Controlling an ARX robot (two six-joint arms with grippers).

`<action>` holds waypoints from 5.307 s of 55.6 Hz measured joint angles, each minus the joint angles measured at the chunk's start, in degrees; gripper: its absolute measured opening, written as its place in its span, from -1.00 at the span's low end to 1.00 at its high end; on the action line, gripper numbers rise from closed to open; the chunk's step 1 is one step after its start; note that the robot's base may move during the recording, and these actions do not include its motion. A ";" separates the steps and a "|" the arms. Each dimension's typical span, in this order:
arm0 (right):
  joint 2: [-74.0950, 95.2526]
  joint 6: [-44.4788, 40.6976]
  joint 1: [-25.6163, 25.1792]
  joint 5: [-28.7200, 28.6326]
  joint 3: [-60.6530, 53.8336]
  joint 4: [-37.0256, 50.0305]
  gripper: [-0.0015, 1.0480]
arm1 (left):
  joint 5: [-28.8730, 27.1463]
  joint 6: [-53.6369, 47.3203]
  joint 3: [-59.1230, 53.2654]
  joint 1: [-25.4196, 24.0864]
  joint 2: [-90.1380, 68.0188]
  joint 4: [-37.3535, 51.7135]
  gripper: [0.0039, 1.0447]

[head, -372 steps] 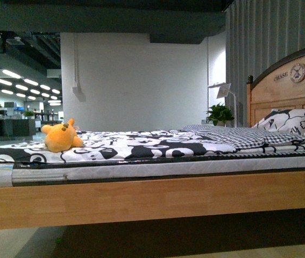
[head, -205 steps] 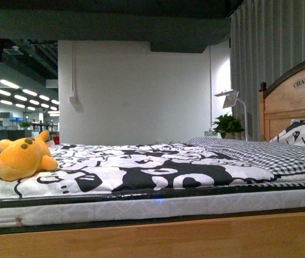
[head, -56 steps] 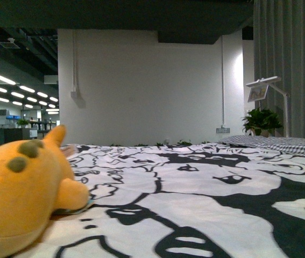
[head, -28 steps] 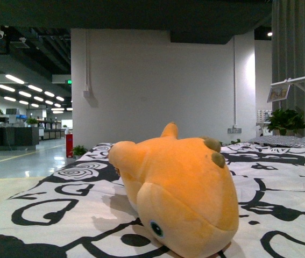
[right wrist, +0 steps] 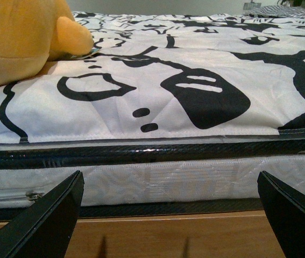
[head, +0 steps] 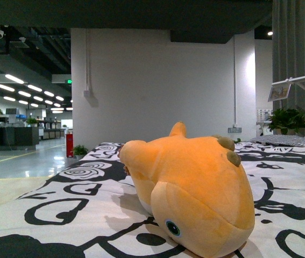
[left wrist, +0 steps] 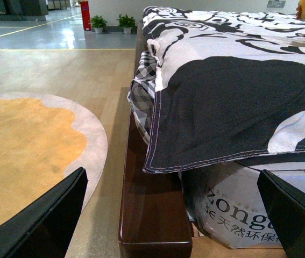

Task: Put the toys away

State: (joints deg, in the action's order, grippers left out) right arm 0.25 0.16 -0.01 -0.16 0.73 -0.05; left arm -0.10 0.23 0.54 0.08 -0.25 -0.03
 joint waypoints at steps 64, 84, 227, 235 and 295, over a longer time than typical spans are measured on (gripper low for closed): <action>57.92 5.68 9.16 5.68 18.51 45.94 0.87 | 0.02 0.00 0.00 0.00 0.00 0.00 0.88; 67.56 7.32 14.95 4.31 26.16 47.56 0.87 | 0.02 0.00 0.00 0.00 0.00 0.00 0.88; 79.56 1.36 33.33 15.23 37.46 46.82 0.87 | 0.02 0.02 0.00 0.00 0.00 0.00 0.88; 81.33 0.63 35.01 16.31 38.71 46.88 0.87 | 0.02 0.02 0.00 0.00 0.00 0.00 0.88; 85.40 -10.36 38.23 22.75 37.35 57.94 -0.52 | 0.02 0.00 0.00 0.00 0.00 0.00 0.88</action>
State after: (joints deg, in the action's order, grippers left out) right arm 85.65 -10.20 38.22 22.59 38.09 57.89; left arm -0.08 0.23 0.54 0.08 -0.25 -0.03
